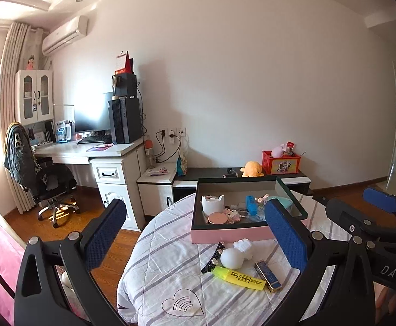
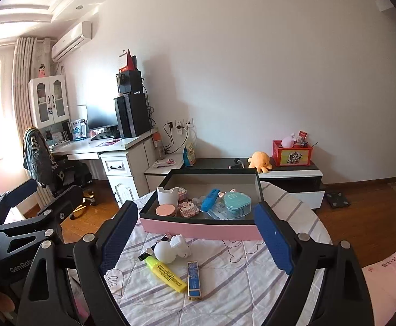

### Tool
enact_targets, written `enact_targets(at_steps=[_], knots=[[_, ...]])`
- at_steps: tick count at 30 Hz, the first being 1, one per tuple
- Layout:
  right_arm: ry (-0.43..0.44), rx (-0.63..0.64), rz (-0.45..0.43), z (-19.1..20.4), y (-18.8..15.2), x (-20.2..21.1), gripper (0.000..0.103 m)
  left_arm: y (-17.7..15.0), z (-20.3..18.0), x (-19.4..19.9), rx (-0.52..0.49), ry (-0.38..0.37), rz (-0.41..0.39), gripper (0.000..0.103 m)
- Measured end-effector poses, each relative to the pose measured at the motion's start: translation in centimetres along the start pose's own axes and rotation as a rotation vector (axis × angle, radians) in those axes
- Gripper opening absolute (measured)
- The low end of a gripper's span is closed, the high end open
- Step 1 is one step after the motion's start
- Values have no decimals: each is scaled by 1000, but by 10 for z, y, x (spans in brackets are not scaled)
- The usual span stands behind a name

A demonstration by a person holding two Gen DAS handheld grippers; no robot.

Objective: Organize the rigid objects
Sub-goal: 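Lower the plug adapter and blue highlighter into the box and open both tools, then withdraw both tools from the pink box back over the bed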

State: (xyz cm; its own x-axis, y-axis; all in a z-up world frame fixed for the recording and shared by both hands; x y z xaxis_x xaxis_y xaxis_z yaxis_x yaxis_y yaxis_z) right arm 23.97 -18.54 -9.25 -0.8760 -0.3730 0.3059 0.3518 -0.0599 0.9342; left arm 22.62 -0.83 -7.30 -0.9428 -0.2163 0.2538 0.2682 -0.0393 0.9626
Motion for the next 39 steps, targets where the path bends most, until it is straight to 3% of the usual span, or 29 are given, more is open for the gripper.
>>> enact_targets(at_steps=[10, 16, 33, 39], knots=[[-38, 41, -61, 25, -4, 60, 89, 2, 14, 60, 22, -7, -68, 103], [-42, 54, -73, 32, -8, 76, 89, 4, 18, 70, 22, 2, -79, 103], [-50, 42, -53, 31, -16, 69, 89, -5, 14, 57, 13, -7, -46, 103], [-46, 23, 8, 20, -30, 43, 89, -28, 8, 22, -7, -39, 43, 103]])
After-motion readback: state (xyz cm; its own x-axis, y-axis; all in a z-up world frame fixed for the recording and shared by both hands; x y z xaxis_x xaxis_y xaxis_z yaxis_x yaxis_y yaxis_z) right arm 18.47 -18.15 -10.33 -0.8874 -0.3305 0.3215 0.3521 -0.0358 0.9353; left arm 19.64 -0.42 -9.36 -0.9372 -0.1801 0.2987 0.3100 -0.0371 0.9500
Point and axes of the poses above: each gripper's, at about its wrist camera, not at the fingertips, and x roughly against the way its jaws point, z to its left, y to its top, the point moved 6 cm from there along -x, roughly the way its jaws point, and after that the axes turned 13 degrees about y, right-handed, at the moved point
